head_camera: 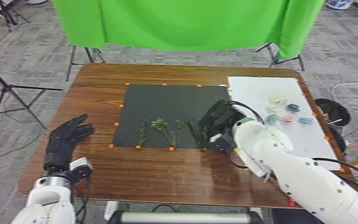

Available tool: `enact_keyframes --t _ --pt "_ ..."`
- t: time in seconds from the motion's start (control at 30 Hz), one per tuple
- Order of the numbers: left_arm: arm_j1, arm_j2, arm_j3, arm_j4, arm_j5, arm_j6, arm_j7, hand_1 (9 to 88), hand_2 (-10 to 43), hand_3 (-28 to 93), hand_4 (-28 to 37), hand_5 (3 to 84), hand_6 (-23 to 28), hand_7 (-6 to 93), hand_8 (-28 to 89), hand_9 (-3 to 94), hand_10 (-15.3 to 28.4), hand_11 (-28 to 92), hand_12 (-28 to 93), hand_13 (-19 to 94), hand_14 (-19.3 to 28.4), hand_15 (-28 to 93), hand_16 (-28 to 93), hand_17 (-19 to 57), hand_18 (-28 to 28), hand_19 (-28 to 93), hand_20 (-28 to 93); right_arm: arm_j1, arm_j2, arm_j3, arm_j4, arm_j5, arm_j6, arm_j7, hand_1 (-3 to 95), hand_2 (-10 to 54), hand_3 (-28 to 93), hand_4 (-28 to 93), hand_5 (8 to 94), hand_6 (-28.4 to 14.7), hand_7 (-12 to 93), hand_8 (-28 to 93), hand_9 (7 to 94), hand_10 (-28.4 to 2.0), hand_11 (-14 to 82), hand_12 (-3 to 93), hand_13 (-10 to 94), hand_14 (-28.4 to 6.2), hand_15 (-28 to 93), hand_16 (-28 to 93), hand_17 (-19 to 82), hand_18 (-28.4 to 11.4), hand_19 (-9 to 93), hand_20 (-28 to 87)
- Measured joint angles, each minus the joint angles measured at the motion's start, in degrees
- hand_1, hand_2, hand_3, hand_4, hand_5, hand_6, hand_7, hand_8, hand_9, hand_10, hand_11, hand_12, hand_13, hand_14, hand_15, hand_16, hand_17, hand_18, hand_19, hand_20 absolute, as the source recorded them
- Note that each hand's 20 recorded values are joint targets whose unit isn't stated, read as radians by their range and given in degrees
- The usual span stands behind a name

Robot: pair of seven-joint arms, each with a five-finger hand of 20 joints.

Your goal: Arrange flowers

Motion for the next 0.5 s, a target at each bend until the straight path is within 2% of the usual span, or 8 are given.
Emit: enact_keyframes --t 0.13,0.5 --pt "0.0 0.0 0.0 -0.01 0.01 0.0 -0.01 26.3 22.2 69 -25.2 51.5 -0.3 15.8 -9 53.0 13.7 23 12 44 16.8 26 -2 8.9 13.1 13 19 -0.02 0.13 0.52 -0.12 0.0 -1.51 0.26 36.7 -9.5 68 -1 64.3 0.7 22 -8 80.7 -14.5 23.1 19.9 94 -3.6 46 30 70 -7.3 86 38" --pt "0.02 -0.04 0.02 0.0 0.02 0.02 0.08 26.7 21.9 69 -24.9 52.4 -1.5 16.4 -9 53.1 13.6 23 12 44 16.8 26 -2 8.9 13.1 13 19 0.33 0.4 3.1 -0.15 0.04 -5.8 0.53 33.0 -9.5 66 0 62.3 1.6 15 -8 77.0 -15.7 20.2 19.4 93 -4.5 45 31 69 -7.8 87 37"
